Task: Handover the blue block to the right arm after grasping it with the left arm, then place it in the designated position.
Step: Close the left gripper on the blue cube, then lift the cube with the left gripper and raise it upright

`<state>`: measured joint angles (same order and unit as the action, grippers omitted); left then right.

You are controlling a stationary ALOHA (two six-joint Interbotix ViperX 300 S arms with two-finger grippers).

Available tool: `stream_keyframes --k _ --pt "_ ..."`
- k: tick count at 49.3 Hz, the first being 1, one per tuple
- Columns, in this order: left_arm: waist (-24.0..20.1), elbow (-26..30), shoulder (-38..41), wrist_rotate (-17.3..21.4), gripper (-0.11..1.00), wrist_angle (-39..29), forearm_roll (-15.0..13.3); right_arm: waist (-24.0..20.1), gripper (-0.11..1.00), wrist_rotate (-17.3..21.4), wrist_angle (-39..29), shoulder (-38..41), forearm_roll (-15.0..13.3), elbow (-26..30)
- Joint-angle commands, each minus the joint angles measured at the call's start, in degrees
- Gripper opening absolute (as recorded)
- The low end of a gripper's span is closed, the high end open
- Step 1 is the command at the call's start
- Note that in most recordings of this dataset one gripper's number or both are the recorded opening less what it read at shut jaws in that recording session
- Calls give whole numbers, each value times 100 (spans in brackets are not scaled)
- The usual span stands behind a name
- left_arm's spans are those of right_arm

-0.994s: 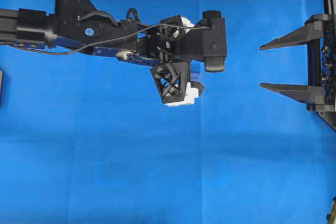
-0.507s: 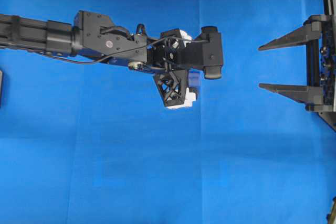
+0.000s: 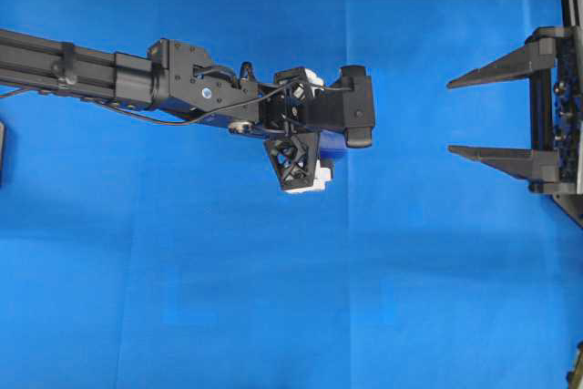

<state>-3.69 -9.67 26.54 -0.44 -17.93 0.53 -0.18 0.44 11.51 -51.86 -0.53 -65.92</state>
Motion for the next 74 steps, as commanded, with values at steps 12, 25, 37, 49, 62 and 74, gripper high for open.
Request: stream_keyframes --k 12,25,37,49,62,74 --pt "26 97 -79 26 89 44 9 0 93 0 26 44 9 79" --pt "35 97 -88 35 46 167 9 0 93 0 44 88 18 70" --pt "35 70 -97 35 46 158 9 0 93 9 26 88 35 79" --pt "44 70 -272 44 46 -62 9 0 93 9 26 88 35 79" --pt "44 105 -879 44 46 -606 9 0 93 9 26 88 35 79" --pt "53 176 -1512 35 46 -1063 9 0 93 9 9 88 35 79"
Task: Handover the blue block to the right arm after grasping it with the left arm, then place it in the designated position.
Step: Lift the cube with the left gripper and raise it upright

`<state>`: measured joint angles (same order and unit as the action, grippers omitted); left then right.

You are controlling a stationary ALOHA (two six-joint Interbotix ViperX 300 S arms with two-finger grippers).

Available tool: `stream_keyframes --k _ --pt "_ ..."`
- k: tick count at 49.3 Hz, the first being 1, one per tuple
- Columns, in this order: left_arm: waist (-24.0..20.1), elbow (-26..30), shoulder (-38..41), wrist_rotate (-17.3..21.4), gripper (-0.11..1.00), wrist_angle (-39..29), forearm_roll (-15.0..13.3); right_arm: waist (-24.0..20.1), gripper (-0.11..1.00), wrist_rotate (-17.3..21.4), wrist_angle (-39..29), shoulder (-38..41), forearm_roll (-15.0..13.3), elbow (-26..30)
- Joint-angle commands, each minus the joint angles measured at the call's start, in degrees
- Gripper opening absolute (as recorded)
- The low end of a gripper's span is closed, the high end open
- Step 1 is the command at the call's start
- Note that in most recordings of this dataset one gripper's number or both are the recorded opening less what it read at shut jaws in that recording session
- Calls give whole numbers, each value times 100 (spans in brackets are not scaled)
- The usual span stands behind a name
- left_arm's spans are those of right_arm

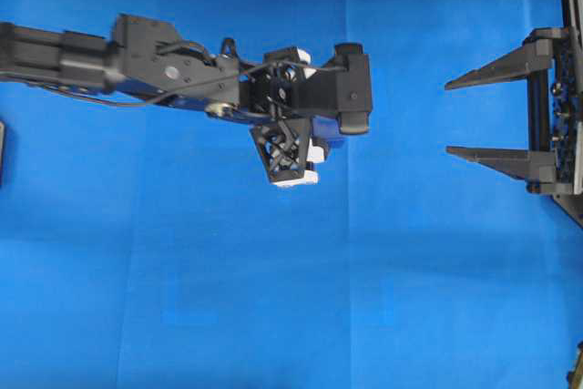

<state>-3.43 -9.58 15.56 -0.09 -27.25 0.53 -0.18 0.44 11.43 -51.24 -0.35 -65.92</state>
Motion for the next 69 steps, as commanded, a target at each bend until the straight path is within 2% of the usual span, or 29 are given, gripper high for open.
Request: stream_keyframes --k 1,12,28,45,69 --pt "26 185 -466 0 46 -185 9 0 93 9 18 26 18 88" --pt "70 431 -800 18 46 -694 9 0 93 9 18 53 18 79" --pt "97 896 -835 53 46 -1459 9 0 93 9 -9 62 26 79" --pt "105 1266 -1020 70 46 -1890 9 0 93 9 -53 62 26 79" --pt "132 1213 -1160 70 46 -1934 18 0 93 9 -53 62 26 79"
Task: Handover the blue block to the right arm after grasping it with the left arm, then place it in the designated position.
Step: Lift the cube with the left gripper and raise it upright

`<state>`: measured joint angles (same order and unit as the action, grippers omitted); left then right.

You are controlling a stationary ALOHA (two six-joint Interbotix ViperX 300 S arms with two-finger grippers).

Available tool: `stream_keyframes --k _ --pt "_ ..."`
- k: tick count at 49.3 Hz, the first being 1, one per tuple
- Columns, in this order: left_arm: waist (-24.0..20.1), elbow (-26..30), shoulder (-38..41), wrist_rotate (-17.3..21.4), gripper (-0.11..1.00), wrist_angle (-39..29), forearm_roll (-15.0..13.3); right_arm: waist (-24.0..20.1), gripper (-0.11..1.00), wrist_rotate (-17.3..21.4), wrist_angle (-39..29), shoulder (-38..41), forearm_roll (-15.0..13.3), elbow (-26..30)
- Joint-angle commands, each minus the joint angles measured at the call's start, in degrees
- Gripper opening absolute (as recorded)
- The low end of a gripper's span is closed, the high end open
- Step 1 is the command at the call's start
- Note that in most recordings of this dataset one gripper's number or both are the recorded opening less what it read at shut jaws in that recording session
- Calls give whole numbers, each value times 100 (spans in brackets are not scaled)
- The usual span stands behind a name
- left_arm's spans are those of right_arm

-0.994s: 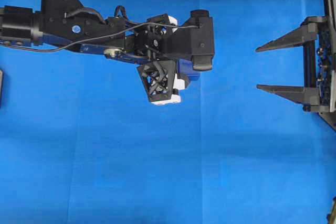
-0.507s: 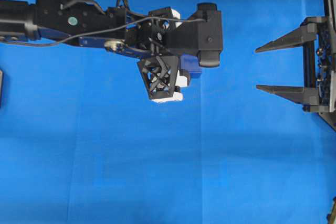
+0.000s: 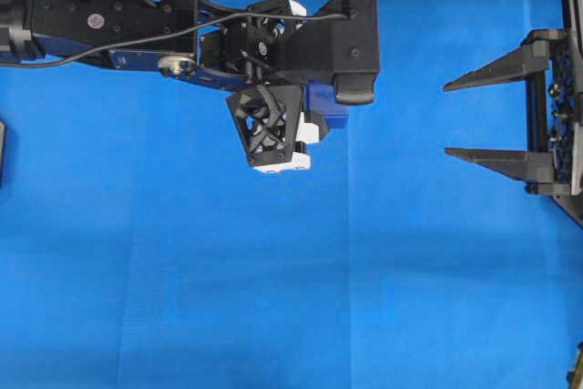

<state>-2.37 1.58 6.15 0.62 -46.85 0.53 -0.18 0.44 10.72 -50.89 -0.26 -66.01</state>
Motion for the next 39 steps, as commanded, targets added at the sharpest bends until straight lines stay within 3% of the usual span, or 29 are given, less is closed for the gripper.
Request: stream_keyframes --k 1,39 --pt "35 97 -220 0 46 26 18 0 93 9 18 26 18 88" --pt "141 79 -220 0 46 79 18 0 93 9 18 26 18 105"
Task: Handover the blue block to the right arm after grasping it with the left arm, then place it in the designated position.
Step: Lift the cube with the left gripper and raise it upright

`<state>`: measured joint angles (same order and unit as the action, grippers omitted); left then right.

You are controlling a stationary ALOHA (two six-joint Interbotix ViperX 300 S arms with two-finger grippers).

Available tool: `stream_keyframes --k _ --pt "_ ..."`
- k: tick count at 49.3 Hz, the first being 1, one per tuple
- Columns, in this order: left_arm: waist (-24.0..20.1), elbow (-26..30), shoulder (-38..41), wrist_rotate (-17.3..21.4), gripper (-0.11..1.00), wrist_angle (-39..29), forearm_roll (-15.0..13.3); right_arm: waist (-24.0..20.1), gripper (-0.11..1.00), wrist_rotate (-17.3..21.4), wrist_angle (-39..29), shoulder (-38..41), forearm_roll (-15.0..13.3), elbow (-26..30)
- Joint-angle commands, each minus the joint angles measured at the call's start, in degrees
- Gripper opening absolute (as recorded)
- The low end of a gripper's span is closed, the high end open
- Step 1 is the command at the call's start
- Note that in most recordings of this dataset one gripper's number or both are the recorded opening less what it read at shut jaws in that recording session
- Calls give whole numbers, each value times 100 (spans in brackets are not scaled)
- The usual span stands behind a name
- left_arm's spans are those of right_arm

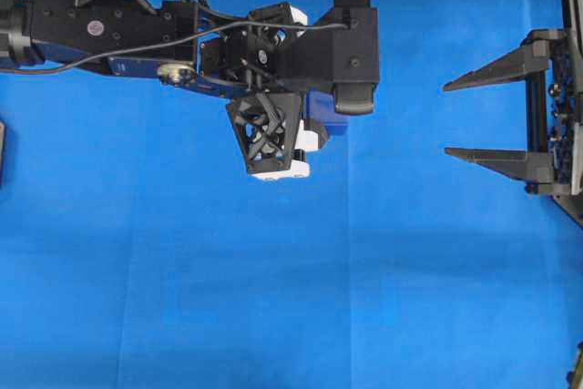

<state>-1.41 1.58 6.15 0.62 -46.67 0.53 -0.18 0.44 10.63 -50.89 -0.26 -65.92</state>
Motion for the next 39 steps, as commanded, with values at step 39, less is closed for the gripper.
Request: stream_keyframes --k 39 --pt "501 -2584 -2074 -237 46 3630 9 0 93 0 26 26 9 220"
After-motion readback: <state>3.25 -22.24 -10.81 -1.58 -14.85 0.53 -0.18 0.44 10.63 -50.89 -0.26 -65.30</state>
